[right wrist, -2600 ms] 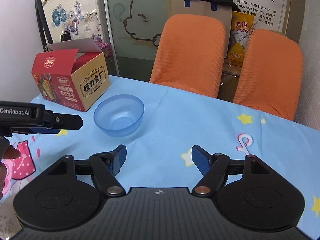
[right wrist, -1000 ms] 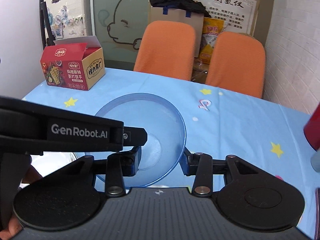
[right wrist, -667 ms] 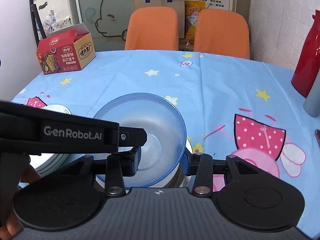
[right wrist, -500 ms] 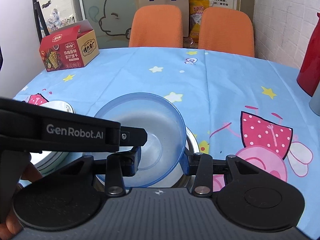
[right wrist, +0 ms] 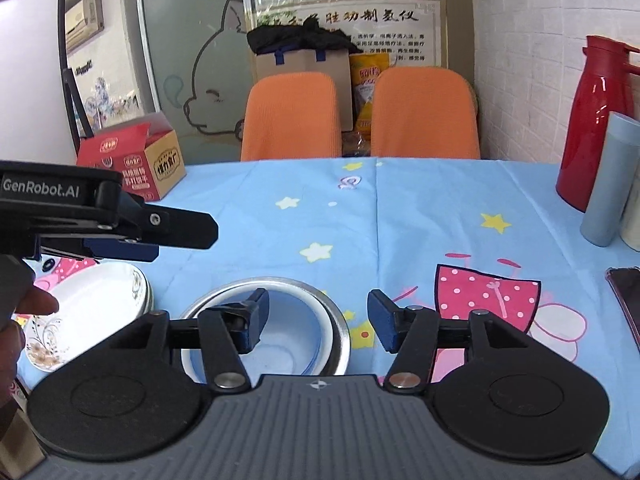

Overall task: Organize plates and bowls
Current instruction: 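Lower the blue bowl into the white bowl, then press the blue bowl down into the nested bowls with both tools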

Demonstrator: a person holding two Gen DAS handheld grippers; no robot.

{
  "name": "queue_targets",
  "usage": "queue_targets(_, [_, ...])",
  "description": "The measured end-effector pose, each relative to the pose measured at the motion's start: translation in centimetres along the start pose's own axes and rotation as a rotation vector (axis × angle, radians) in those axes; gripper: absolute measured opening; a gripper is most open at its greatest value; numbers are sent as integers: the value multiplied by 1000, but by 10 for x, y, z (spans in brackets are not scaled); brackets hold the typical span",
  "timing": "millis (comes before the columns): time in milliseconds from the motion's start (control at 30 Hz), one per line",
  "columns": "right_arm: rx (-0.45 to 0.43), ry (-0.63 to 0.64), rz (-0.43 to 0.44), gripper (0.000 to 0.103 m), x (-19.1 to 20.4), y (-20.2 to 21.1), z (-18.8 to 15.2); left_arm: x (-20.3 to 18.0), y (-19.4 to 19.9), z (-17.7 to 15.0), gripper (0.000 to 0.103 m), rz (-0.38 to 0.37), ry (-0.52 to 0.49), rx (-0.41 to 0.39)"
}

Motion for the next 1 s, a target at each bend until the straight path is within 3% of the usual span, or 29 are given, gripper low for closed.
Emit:
queue_targets(200, [-108, -76, -56, 103, 10, 33, -25, 8, 20, -26, 82, 32, -22, -64])
queue_targets(367, [-57, -85, -86, 103, 8, 29, -46, 25, 13, -51, 82, 64, 26, -30])
queue_targets(500, [-22, -87, -114, 103, 2, 14, -50, 30, -10, -49, 82, 65, 14, 18])
queue_targets(600, [0, -89, -110, 103, 1, 1, -52, 32, -32, -40, 82, 2, -19, 86])
queue_targets(767, [47, -91, -96, 103, -2, -20, -56, 43, -77, -32, 82, -111, -33, 288])
queue_targets(900, [81, -100, -81, 103, -4, -33, -58, 48, -97, -39, 82, -117, -60, 376])
queue_targets(1000, [104, -101, -74, 103, -3, -43, -61, 45, -100, -43, 82, -88, -129, 367])
Point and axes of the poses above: each gripper's, at about its wrist camera, not at the fingertips, and y roughly against the way its jaws point, x to its left, z to its top, the point moved 1 cm from there along -y, roughly the way its jaws point, and after that the axes turned 13 degrees about -x, right-handed, at the moved point
